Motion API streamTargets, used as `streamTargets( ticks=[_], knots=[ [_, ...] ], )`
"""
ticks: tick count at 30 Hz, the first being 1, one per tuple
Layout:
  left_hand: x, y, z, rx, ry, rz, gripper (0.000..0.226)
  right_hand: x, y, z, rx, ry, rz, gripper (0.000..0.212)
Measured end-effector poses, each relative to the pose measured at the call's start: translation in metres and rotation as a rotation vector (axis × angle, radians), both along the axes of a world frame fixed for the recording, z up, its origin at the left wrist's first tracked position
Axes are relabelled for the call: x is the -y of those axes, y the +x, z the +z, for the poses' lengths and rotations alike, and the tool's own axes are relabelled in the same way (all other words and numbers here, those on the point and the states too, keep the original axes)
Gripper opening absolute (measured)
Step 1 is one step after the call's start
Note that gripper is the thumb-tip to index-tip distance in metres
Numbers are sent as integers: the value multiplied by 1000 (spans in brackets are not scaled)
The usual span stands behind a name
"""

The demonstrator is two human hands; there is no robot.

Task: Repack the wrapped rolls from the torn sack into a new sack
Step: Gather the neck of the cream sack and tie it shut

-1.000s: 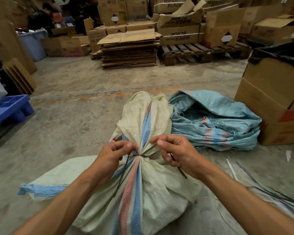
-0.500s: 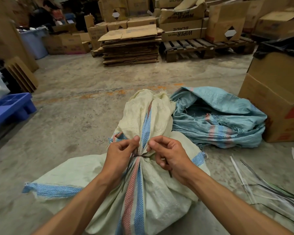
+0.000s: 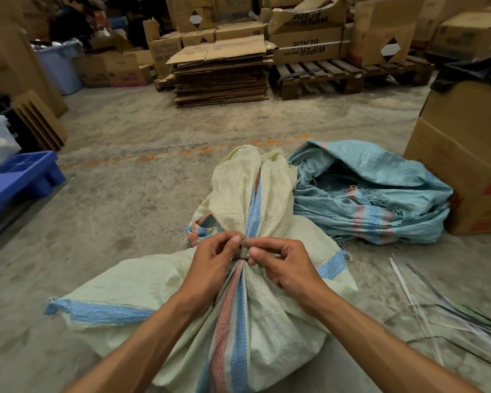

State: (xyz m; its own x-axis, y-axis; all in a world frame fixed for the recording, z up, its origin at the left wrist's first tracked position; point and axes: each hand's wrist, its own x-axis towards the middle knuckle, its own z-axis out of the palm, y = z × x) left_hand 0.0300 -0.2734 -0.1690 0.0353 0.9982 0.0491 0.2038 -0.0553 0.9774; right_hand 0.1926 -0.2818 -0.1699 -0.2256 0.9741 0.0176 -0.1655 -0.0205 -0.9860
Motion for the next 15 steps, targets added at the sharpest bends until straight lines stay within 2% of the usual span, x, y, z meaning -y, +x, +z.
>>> streamTargets(
  ticks=[5,9,13,15],
  knots=[
    [3,-4,1,-3,-23,-80,25,3,3,-1,-8,2,-24,24],
    [8,-5,2,-52,55,-149,29,4,3,-2,-3,28,-44,23],
    [8,-4,-4,-93,105,-67,28,1,1,-4,69,68,-57,17],
    [8,-4,-8,-69,113,-4,20,-1,0,-6,94,95,-56,13]
  ],
)
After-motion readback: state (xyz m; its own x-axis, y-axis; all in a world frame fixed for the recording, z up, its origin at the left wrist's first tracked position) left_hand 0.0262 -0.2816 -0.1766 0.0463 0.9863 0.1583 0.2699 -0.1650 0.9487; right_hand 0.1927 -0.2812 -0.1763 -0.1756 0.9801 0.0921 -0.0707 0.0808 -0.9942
